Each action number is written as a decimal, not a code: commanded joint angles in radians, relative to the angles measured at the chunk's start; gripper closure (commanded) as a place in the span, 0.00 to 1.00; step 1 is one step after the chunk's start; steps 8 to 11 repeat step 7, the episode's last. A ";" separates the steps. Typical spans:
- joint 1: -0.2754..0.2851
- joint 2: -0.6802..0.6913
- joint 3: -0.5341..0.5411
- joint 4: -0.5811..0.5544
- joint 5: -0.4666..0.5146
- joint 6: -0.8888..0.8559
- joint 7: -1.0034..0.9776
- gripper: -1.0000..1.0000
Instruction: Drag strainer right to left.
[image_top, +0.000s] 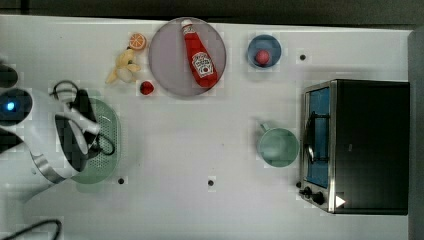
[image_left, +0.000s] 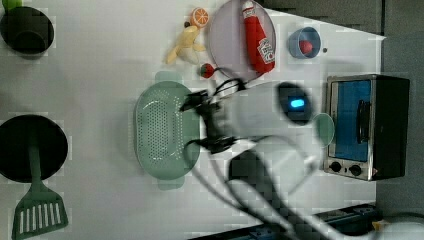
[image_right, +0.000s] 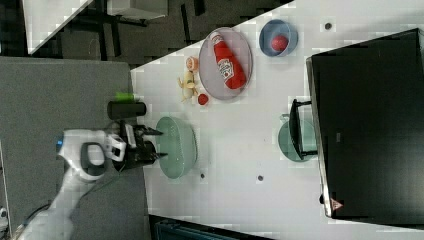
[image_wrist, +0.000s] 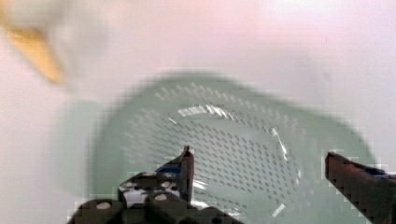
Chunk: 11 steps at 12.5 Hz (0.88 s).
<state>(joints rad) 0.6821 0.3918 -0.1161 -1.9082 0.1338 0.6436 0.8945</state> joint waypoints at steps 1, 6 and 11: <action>-0.050 -0.224 -0.161 0.013 0.021 -0.067 -0.313 0.00; -0.067 -0.469 -0.433 0.020 -0.148 -0.320 -0.636 0.00; -0.071 -0.505 -0.477 0.020 -0.205 -0.372 -0.668 0.00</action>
